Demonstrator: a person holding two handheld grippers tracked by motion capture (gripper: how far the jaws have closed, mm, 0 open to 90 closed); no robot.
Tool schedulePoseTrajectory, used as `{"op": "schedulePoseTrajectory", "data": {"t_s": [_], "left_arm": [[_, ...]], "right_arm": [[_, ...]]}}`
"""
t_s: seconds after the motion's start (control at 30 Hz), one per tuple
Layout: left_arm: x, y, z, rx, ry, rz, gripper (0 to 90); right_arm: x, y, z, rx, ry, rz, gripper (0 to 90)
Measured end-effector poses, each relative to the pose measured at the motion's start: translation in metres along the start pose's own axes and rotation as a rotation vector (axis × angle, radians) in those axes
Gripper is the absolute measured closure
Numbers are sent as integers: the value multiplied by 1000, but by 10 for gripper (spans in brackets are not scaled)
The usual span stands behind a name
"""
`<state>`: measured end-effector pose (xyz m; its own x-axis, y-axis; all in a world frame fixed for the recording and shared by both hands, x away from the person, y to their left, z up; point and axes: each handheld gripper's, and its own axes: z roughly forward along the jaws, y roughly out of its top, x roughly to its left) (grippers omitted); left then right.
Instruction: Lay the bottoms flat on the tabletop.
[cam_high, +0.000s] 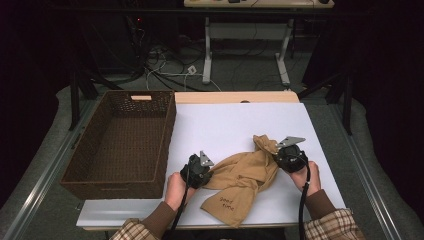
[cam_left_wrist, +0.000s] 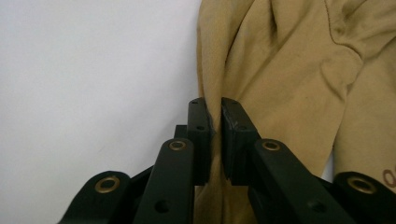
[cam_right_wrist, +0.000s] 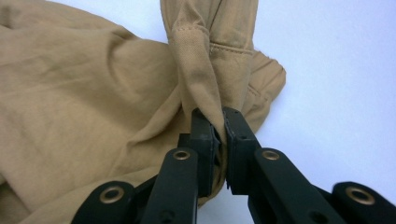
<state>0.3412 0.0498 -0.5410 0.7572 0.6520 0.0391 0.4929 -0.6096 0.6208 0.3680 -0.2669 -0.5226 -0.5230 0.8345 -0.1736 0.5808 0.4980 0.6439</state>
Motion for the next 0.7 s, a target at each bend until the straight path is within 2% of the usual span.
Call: {"op": "schedulePoseTrajectory", "data": {"t_s": [0.17, 0.37, 0.4, 0.47, 0.57, 0.6, 0.7], "left_arm": [[0, 3, 1, -1, -1, 2, 756], [3, 15, -1, -43, 8, 2, 519], [4, 17, 0, -51, 3, -2, 505], [6, 23, 4, -73, -39, -1, 491], [5, 29, 16, -46, -46, 1, 471], [5, 28, 22, -23, -45, 3, 472], [5, 26, 29, -4, -46, -3, 480]], "right_arm": [[-5, -3, 7, 33, -2, 19, 821], [-9, -3, 11, 39, -7, 27, 789], [-10, -3, 11, 43, -9, 28, 783], [-11, -3, 12, 36, -15, 37, 758], [-13, -2, 14, 28, -20, 47, 756], [-13, -2, 14, 25, -22, 48, 759], [-13, -2, 14, 27, -17, 46, 777]]}}
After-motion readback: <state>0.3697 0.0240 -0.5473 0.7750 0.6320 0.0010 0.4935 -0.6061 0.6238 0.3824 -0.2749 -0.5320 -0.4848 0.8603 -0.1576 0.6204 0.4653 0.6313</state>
